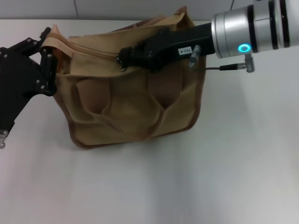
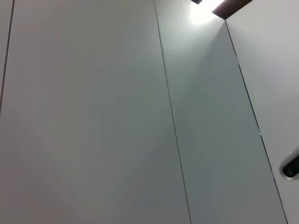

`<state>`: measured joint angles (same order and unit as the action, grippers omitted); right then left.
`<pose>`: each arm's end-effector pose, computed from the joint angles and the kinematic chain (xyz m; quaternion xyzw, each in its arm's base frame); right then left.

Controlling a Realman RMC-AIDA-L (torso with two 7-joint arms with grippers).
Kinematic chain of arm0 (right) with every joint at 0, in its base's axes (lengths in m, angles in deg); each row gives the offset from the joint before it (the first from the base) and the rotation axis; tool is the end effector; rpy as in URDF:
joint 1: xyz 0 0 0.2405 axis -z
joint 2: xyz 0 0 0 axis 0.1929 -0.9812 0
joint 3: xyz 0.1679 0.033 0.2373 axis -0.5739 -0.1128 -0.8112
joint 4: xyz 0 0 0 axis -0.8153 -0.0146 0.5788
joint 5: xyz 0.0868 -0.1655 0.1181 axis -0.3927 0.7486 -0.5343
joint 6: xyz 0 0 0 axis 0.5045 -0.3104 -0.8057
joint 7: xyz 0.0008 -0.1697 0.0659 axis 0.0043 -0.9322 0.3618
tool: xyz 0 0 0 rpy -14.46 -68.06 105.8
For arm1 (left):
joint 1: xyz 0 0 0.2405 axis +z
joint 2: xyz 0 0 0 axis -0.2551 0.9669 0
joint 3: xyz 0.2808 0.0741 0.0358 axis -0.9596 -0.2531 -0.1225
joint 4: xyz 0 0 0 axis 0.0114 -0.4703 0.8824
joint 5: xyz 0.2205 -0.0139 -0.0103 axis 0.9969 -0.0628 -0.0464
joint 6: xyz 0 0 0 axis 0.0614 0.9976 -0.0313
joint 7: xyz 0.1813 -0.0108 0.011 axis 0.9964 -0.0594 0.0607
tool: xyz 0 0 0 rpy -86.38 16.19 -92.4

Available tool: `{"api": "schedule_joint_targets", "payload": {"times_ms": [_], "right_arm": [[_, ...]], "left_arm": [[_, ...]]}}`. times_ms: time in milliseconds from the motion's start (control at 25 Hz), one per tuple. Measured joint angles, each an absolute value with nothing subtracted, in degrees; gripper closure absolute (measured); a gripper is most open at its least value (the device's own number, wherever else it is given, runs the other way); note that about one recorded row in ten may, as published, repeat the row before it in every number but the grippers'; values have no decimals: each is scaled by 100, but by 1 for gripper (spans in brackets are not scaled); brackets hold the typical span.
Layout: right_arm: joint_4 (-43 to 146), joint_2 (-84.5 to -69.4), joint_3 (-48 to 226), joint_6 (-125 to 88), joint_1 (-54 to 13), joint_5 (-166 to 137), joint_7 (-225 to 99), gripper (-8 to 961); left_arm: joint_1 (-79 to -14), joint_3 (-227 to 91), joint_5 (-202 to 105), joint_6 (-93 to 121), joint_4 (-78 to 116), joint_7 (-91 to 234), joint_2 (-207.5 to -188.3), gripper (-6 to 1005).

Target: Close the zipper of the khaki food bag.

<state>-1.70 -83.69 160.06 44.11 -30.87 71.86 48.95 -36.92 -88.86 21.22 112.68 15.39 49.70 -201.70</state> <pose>0.0978 0.4193 -0.0986 -0.9632 0.1832 0.1893 0.0534 -0.2902 0.3051 -0.0139 -0.7522 -0.0225 -0.4921 0.4376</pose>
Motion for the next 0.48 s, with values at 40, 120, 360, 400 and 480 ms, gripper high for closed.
{"api": "schedule_joint_targets", "payload": {"times_ms": [40, 120, 360, 400, 480], "right_arm": [[-170, -8369, 16006, 4411, -3087, 7186, 4895, 941], [-321, -8360, 16003, 4412, -2896, 7206, 4882, 944], [-446, -8352, 15997, 4412, -2735, 7228, 4872, 950], [-468, -8352, 15980, 4411, -2703, 7230, 4867, 951], [-518, -8348, 15844, 4415, -2579, 7246, 4809, 952]], "left_arm": [[-3692, -8886, 2122, 11268, 1539, 4970, -20170, 849], [-3692, -8880, 2113, 11268, 1539, 4960, -20170, 849], [-3692, -8859, 2112, 11266, 1540, 4954, -20170, 847], [-3692, -8855, 2111, 11256, 1539, 4954, -20170, 847], [-3692, -8853, 2107, 11238, 1539, 4952, -20170, 847]]}}
